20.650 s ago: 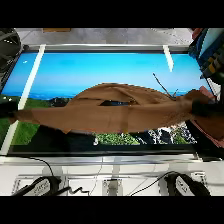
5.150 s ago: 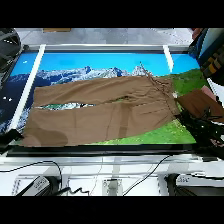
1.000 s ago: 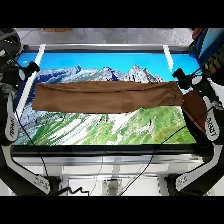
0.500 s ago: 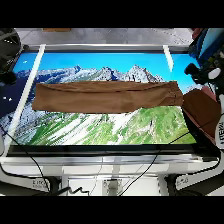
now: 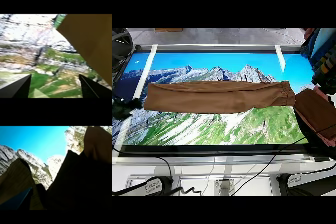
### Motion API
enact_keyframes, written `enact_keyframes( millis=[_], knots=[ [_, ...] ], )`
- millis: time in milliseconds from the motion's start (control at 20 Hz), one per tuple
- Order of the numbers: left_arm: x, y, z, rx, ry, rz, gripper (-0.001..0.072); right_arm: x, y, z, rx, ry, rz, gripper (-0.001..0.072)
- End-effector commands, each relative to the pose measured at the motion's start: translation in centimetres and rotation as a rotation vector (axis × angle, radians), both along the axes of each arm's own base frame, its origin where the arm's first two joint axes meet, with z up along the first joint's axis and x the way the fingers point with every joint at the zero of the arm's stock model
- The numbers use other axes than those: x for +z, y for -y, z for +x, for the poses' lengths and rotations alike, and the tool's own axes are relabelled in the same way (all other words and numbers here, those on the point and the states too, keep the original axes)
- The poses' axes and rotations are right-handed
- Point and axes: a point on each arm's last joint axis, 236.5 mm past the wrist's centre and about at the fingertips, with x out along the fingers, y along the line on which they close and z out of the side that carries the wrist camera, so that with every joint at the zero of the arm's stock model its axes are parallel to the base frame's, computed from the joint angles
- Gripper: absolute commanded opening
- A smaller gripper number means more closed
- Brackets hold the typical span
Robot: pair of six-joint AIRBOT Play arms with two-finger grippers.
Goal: Fold the clothes and pants, and hang the long-sleeved shirts on hangers.
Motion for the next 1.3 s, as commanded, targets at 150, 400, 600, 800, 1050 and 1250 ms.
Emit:
enact_keyframes(
  millis=[150,400,600,800,1050,1250],
  knots=[
    [-6.3,1.8,3.1,0.203,0.183,-0.197,0.0714,-0.2,-0.1,-0.5,0.014,-0.018,0.013,0.0547],
    [-6.8,0.0,7.3,0.263,0.352,-0.115,0.0709,0.0,-2.2,0.6,0.044,0.002,0.042,0.0547],
    [-7.1,-0.5,9.5,0.266,0.438,-0.045,0.0709,0.0,-5.6,1.8,0.11,0.001,0.049,0.0547],
    [-7.6,0.1,11.7,0.211,0.438,-0.026,0.0702,-0.2,-10.1,2.5,0.193,-0.021,0.072,0.0547],
    [-6.4,1.8,15.5,0.09,0.474,0.033,0.0364,-1.4,-14.5,1.5,0.304,-0.11,0.097,0.0547],
    [-3.4,1.5,17.3,0.058,0.53,0.064,0.0017,-1.4,-17.0,1.3,0.451,-0.12,0.066,0.047]
  ],
)
